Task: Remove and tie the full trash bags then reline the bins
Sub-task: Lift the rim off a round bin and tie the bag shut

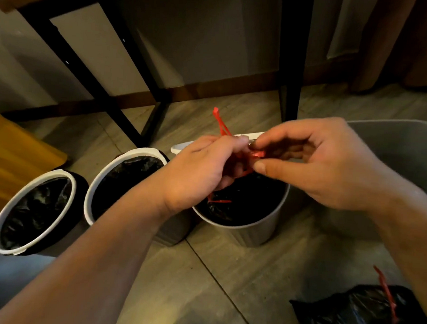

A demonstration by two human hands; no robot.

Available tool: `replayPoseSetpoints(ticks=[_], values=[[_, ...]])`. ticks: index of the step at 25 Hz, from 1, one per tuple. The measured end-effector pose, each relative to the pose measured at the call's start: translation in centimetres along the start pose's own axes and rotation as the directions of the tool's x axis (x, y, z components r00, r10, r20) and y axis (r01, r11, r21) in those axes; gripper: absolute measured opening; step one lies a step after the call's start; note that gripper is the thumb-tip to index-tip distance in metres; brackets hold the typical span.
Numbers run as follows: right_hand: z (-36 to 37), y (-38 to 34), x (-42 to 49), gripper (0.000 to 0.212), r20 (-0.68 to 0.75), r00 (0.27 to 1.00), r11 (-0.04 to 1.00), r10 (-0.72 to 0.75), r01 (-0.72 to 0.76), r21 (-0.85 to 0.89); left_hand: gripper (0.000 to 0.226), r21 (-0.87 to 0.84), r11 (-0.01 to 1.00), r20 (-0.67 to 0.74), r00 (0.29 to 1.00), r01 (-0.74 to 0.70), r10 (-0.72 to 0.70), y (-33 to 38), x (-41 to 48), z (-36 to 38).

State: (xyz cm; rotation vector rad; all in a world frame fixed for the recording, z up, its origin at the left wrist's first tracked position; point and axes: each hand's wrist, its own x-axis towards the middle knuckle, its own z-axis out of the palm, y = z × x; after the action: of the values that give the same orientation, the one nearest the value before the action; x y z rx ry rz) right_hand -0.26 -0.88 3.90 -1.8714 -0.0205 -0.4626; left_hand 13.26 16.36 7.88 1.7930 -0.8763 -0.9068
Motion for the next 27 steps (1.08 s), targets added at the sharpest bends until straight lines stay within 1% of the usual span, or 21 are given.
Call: replayPoseSetpoints(ticks=[2,3,4,5,6,7,8,9,10,11,13,14,15,16,17,19,20,22,24,25,27], values=[[0.7,0.1,0.2,0.019,-0.089,0.995,0.989,-0.048,0.034,-0.147,0.039,-0.001,1.000,0.005,1.000,0.002,-0.002,-0.4,0.2,-0.3],[0.8,0.2,0.4,0.017,-0.115,0.991,0.983,-0.073,0.051,-0.179,0.040,-0.006,1.000,-0.002,1.000,-0.006,0.006,-0.5,0.2,-0.4],[0.7,0.3,0.5,0.017,-0.140,0.987,0.987,-0.084,0.063,-0.150,0.039,-0.032,0.999,-0.017,1.000,-0.018,0.017,-0.7,0.1,-0.4],[0.6,0.4,0.6,0.016,-0.173,0.982,0.997,-0.074,0.068,-0.040,0.039,-0.078,0.997,-0.042,0.999,-0.030,0.026,-0.8,0.0,-0.4],[0.5,0.6,0.6,0.014,-0.194,0.980,0.988,-0.034,0.063,0.144,0.037,-0.128,0.991,-0.074,0.997,-0.040,0.030,-0.9,-0.2,-0.5],[0.5,0.8,0.5,0.013,-0.179,0.984,0.938,0.022,0.042,0.343,0.036,-0.172,0.984,-0.102,0.994,-0.047,0.030,-1.0,-0.4,-0.6],[0.5,1.1,0.3,0.014,-0.125,0.990,0.872,0.068,0.002,0.490,0.034,-0.190,0.980,-0.120,0.992,-0.054,0.031,-1.0,-0.5,-0.8],[0.6,1.4,0.1,0.015,-0.040,0.996,0.831,0.081,-0.045,0.554,0.034,-0.175,0.983,-0.127,0.991,-0.060,0.038,-0.9,-0.6,-0.9],[0.7,1.6,-0.1,0.016,0.055,0.997,0.841,0.060,-0.081,0.535,0.034,-0.137,0.988,-0.122,0.991,-0.069,0.052,-0.9,-0.7,-1.2],[0.9,1.7,-0.3,0.016,0.141,0.990,0.879,0.026,-0.090,0.469,0.035,-0.096,0.992,-0.105,0.992,-0.077,0.067,-0.7,-0.7,-1.4],[1.7,2.1,-0.5,0.018,0.234,0.972,0.959,-0.025,-0.043,0.281,0.035,-0.004,0.994,-0.049,0.993,-0.106,0.105,-0.3,-1.0,-1.7],[2.3,2.3,-0.6,0.019,0.224,0.974,0.984,-0.029,-0.011,0.177,0.032,0.083,0.987,-0.020,0.990,-0.135,0.137,-0.3,-1.2,-1.8],[3.0,2.5,-0.5,0.018,0.176,0.984,0.997,-0.035,0.023,0.070,0.026,0.195,0.966,0.003,0.985,-0.172,0.174,-0.2,-1.4,-1.9],[3.7,2.7,-0.5,0.016,0.105,0.992,0.997,-0.065,0.069,-0.030,0.020,0.292,0.935,0.021,0.978,-0.203,0.206,-0.3,-1.6,-1.9],[4.3,3.0,-0.4,0.015,0.024,0.991,0.984,-0.130,0.132,-0.121,0.016,0.345,0.912,0.024,0.974,-0.221,0.227,-0.4,-1.9,-2.0],[5.5,3.9,-0.2,0.011,-0.113,0.949,0.928,-0.293,0.254,-0.272,0.014,0.341,0.912,-0.007,0.969,-0.229,0.246,-0.7,-2.4,-2.0],[6.0,4.4,-0.2,0.010,-0.158,0.925,0.906,-0.346,0.285,-0.312,0.016,0.335,0.913,-0.032,0.966,-0.233,0.258,-0.9,-2.7,-1.9],[6.8,4.8,-0.3,0.019,-0.241,0.909,0.921,-0.341,0.271,-0.281,0.016,0.352,0.905,-0.073,0.957,-0.239,0.281,-1.4,-3.3,-1.7],[7.2,4.7,-0.1,0.031,-0.273,0.925,0.957,-0.265,0.219,-0.190,0.013,0.369,0.896,-0.104,0.948,-0.245,0.302,-2.0,-3.8,-1.3],[7.2,4.8,0.0,0.032,-0.270,0.931,0.962,-0.246,0.200,-0.187,0.012,0.377,0.891,-0.110,0.943,-0.252,0.314,-2.3,-4.0,-1.2],[7.0,4.9,0.2,0.037,-0.216,0.944,0.947,-0.247,0.189,-0.259,0.011,0.380,0.887,-0.113,0.939,-0.262,0.326,-3.1,-4.4,-1.0]])
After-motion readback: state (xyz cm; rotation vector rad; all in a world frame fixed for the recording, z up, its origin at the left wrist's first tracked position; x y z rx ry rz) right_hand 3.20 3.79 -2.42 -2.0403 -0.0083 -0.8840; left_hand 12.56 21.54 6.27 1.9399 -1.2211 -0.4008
